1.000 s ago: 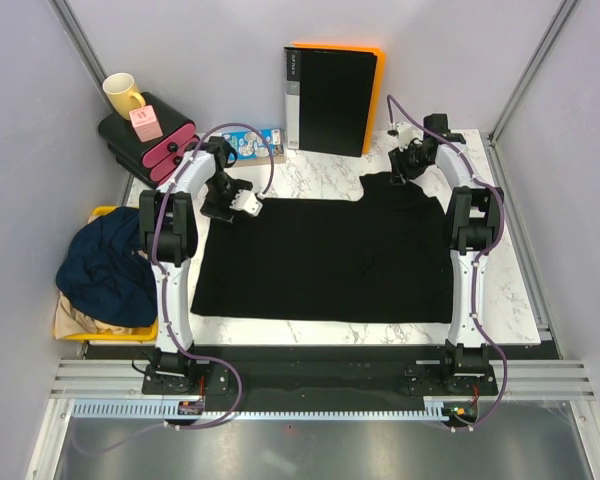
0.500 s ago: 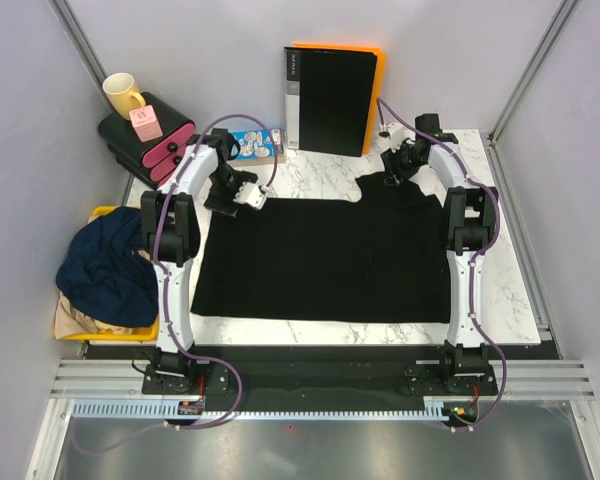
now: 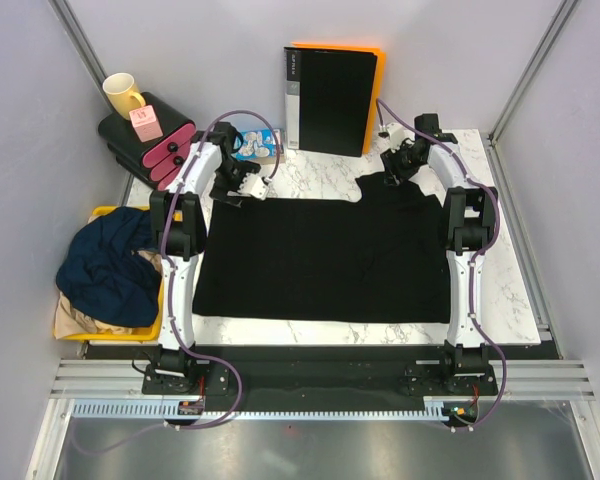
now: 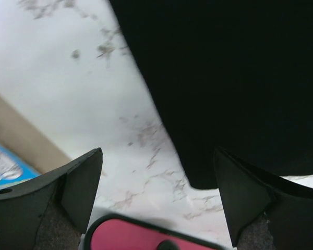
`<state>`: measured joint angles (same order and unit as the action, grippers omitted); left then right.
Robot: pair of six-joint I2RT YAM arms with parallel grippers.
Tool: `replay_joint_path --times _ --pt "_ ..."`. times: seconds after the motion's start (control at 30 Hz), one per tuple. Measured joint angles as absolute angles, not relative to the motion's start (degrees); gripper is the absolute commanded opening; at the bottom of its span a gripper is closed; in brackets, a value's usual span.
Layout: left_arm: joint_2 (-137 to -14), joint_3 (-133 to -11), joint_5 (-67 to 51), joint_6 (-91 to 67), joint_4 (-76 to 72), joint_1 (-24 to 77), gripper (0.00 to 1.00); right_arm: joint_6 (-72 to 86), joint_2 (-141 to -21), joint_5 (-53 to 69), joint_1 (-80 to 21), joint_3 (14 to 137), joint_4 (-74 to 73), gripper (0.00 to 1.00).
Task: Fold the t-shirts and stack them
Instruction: Fold the tshirt
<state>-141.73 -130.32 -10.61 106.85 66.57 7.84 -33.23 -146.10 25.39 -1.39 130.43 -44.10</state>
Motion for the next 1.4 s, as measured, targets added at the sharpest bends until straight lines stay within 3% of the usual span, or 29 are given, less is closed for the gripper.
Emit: replay_joint_path --times 0.3,0.43,0.8,0.83,0.93,1.17,1.3,1.33,1.4 --pt "-142.0 -128.0 -8.7 107.5 67.0 8.0 0.87 -33.2 -146.1 25.1 -1.4 130.4 -44.1 0.52" --pt "-141.9 -127.3 -7.4 107.7 67.4 8.3 0.66 -33.2 -146.1 24.9 -1.4 130.4 -44.0 0.51" --pt "-140.6 -124.0 -4.1 108.2 68.4 8.7 0.5 -33.4 -145.7 24.0 -1.4 129.8 -43.7 0.46" --pt "-140.6 -123.9 -3.9 108.3 68.4 8.7 0.41 -33.4 -145.6 24.0 -1.4 129.8 -43.7 0.46" --pt "-140.6 -123.6 -2.8 108.4 69.3 8.9 0.02 -33.5 -145.4 23.8 -1.4 129.5 -43.7 0.43" --pt "-140.6 -123.5 -1.0 108.4 70.6 9.2 0.02 -33.9 -145.0 23.6 -1.4 128.7 -43.7 0.33" --pt "-140.5 -123.5 -1.2 107.4 70.5 9.3 0.02 -34.1 -144.8 23.7 -1.4 128.3 -43.8 0.13" --pt "-140.5 -123.5 -1.3 107.1 70.4 9.4 0.02 -34.0 -144.7 23.7 -1.4 128.3 -43.8 0.03" --pt "-140.3 -123.3 -1.8 106.1 70.3 9.4 0.02 -34.0 -144.6 23.6 -1.5 128.3 -44.0 0.0"
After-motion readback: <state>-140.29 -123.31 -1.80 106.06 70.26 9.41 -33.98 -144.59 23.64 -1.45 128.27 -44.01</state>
